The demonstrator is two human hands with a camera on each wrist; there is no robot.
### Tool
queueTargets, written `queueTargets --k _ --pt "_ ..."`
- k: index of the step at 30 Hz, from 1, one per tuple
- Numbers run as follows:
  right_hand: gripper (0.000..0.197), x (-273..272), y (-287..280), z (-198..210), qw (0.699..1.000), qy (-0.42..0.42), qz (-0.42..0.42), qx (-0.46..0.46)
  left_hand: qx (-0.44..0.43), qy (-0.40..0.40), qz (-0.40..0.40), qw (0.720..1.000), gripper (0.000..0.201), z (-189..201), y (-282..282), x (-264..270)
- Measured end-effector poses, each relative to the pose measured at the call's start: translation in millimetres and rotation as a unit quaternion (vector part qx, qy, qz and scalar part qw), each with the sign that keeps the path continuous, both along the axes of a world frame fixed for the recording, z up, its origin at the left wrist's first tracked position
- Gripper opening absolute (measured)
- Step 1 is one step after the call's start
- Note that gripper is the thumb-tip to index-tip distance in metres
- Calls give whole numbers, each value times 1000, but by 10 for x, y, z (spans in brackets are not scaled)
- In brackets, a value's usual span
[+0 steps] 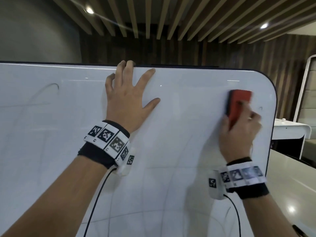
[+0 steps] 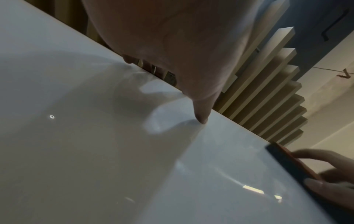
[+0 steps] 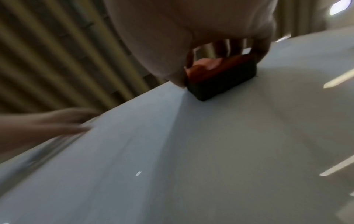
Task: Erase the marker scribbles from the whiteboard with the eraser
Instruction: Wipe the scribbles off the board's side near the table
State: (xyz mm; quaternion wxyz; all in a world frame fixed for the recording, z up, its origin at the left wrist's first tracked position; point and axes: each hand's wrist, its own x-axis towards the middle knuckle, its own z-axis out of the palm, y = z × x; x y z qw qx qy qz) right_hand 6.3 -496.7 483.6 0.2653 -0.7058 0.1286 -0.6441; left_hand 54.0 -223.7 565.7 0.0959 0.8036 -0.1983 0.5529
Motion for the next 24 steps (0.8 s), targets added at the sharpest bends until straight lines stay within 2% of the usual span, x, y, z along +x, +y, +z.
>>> queueTargets --k 2,3,4,5,7,9,10,11,13,15,16,17,18,19,21,22,23,24 --pt "53 51 275 -132 986 12 33 -165 -3 1 1 1000 69 -3 -13 13" --pt "50 65 300 -205 976 28 44 -211 -4 -2 1 1000 69 -9 -14 15" --pt "50 63 237 -226 975 32 39 -216 -4 -6 0 1000 69 -17 -8 18" --pt "53 71 80 -222 984 16 28 -176 -3 -10 -1 1000 70 -22 -2 20" --pt "64 15 -301 -161 999 -22 21 12 -4 -13 -2 1000 69 -23 4 22" --pt "69 -47 -563 -88 979 -23 18 200 -2 -12 2 1000 69 -20 -10 17" --pt "68 -40 -548 -74 975 -19 7 222 -1 -11 6 1000 69 -17 -17 18" --pt "67 -31 -434 -88 982 -19 -2 189 0 -10 8 1000 69 -14 -22 23" --pt "61 24 -72 -202 999 -22 4 30 -3 -6 4 1000 69 -18 -27 39" --pt "50 69 134 -389 993 6 26 -112 -9 -4 -3 1000 69 -18 -23 51" --pt "48 52 108 -426 990 15 19 -143 -10 -4 -4 1000 70 -22 -22 48" --pt "49 26 -10 -419 991 8 7 -131 -10 -4 -3 1000 70 -24 -18 43" --pt "51 -5 -177 -395 997 -9 0 -80 -11 -3 -4 1000 70 -27 -17 34" --pt "55 -46 -358 -342 1000 -27 6 5 -12 0 -5 1000 71 -30 -14 25" --pt "64 -87 -633 -218 987 -47 6 156 -11 3 -3 1000 71 -25 -21 13" --pt "65 -73 -635 -191 982 -42 -1 183 -9 3 0 1000 71 -22 -24 8" --pt "63 -51 -529 -199 986 -35 -3 165 -8 4 3 1000 71 -20 -29 4" --pt "60 -22 -343 -246 994 -32 -1 105 -7 5 4 1000 71 -17 -34 3"
